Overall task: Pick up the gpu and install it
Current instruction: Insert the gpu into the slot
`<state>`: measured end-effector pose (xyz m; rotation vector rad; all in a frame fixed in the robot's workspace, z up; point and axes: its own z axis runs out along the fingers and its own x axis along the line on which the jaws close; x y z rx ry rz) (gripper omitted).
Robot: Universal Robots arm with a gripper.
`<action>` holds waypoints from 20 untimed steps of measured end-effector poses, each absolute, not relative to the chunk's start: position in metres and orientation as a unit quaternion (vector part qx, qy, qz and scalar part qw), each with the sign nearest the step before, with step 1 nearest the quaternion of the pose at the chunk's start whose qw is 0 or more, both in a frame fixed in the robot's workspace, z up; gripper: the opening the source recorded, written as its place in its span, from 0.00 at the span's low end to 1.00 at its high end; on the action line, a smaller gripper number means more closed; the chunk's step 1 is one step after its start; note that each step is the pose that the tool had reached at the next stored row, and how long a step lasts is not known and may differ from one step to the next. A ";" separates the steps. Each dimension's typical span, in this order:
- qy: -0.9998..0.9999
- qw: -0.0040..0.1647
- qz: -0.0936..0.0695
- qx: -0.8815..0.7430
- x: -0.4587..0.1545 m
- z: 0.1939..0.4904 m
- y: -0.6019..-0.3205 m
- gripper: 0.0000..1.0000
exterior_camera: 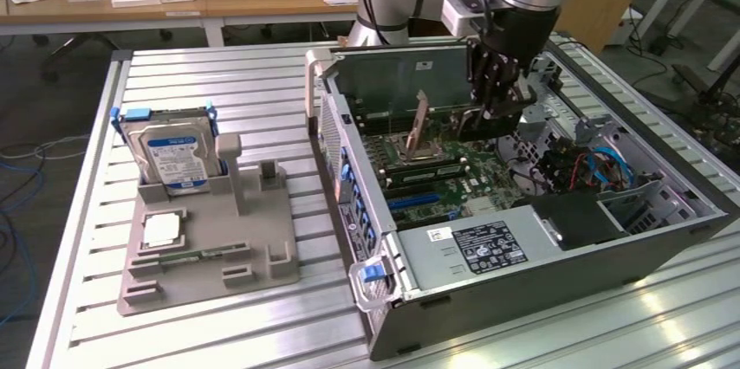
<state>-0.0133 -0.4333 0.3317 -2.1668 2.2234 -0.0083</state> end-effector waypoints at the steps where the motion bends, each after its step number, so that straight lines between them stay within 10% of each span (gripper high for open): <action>1: 0.716 0.019 -0.002 -0.698 -0.013 0.332 -0.434 0.27; 20: 0.716 0.019 -0.002 -0.698 -0.014 0.328 -0.435 0.27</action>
